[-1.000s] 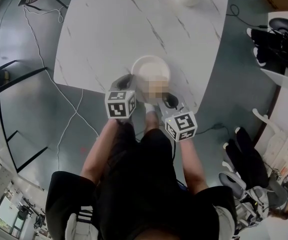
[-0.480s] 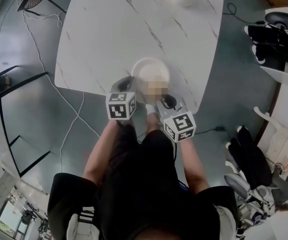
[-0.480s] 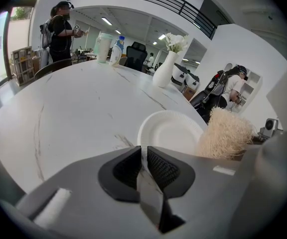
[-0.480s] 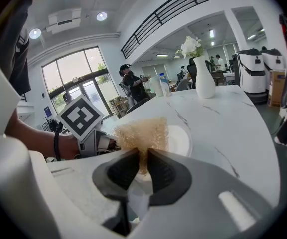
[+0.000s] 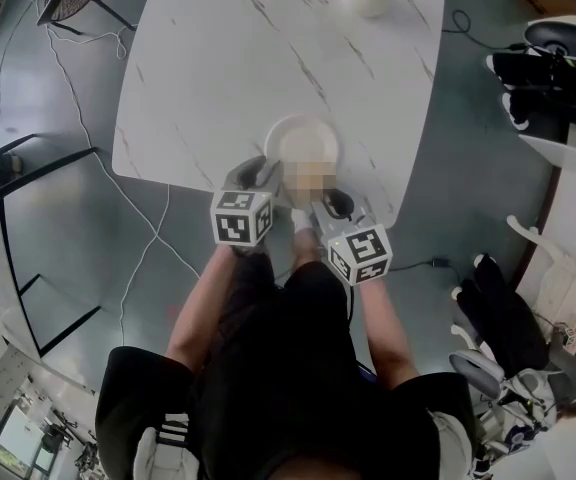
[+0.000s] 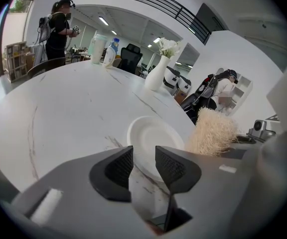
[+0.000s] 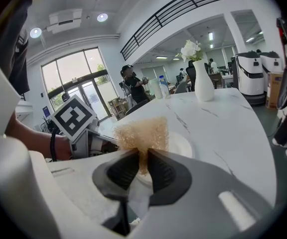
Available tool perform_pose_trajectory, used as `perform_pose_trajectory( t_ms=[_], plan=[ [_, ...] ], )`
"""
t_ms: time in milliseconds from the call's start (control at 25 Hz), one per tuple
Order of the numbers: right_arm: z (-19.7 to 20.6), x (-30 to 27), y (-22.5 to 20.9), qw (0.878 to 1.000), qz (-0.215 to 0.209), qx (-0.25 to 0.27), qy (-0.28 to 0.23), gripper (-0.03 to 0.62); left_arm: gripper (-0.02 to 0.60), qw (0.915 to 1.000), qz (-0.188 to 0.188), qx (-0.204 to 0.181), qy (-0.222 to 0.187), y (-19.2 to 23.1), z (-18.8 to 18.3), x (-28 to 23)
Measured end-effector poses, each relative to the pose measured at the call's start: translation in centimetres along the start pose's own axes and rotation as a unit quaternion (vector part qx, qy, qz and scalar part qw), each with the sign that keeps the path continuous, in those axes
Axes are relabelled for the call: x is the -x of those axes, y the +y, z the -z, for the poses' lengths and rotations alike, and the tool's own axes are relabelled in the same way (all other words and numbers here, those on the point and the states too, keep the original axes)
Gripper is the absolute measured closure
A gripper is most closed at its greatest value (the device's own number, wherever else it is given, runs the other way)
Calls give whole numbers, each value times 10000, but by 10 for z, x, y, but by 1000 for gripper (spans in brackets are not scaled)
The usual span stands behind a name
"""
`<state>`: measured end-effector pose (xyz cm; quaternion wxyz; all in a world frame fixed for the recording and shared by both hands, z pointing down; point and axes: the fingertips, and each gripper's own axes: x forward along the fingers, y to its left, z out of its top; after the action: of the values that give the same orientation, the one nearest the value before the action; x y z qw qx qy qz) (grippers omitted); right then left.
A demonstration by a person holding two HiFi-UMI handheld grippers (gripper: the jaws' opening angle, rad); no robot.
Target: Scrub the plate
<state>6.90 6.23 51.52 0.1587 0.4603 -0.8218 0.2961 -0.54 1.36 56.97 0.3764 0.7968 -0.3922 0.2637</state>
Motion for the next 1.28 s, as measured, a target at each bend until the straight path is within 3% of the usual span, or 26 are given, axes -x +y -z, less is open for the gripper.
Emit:
perform_pose_trajectory(
  t_ms=[560, 1280],
  plan=[
    [-37, 27, 3, 9989, 259, 193, -349, 539, 417, 9985, 199, -400, -328, -30, -28, 38],
    [-110, 83, 32, 9881, 873, 550, -1141, 539, 548, 9857, 442, -1284, -995, -76, -82, 118]
  ],
)
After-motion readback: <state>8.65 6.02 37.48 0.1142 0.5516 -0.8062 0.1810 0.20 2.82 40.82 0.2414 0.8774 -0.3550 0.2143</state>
